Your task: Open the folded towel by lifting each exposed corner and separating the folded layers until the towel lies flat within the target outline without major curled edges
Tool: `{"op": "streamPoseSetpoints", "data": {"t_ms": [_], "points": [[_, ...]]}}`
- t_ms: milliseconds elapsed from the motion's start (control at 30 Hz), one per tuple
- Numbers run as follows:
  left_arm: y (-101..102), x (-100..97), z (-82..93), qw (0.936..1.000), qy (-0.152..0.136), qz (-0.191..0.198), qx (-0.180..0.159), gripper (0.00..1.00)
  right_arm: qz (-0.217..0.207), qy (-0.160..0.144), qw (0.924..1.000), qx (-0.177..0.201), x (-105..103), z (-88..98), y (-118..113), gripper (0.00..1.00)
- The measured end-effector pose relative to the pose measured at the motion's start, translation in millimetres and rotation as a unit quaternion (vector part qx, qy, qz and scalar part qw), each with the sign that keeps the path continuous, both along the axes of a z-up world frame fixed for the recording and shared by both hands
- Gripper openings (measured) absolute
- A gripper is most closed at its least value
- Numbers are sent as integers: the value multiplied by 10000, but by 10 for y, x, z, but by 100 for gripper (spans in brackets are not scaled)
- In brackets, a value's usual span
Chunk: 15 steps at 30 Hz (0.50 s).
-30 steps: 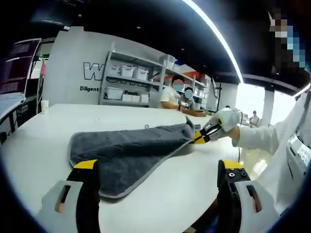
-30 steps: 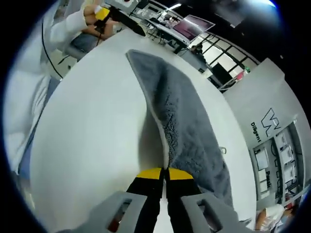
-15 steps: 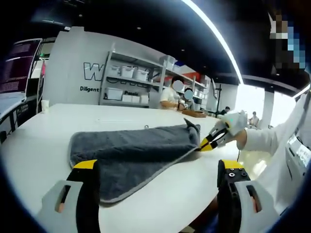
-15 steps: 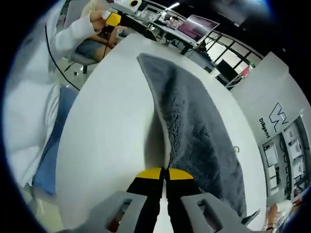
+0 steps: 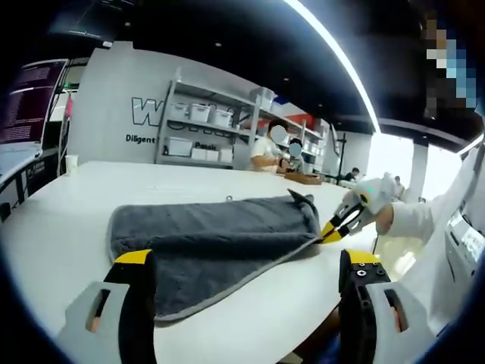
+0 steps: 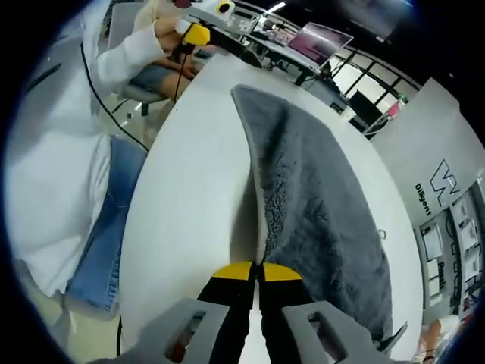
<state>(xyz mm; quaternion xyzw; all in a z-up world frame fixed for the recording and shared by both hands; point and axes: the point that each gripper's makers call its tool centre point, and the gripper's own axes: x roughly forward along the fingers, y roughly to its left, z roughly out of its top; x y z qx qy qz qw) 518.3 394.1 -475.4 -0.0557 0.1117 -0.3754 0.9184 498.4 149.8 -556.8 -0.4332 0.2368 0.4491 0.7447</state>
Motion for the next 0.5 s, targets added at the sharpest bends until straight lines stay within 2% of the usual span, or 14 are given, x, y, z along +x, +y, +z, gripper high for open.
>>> {"op": "streamPoseSetpoints", "data": {"t_ms": [200,500], "points": [[-13,-5,-19,10000,36,-19,5,100,15,101,9999,6,-106,0,38,0],[-24,-13,-17,10000,44,-30,-22,100,83,110,9999,-36,-130,-41,42,0]]}}
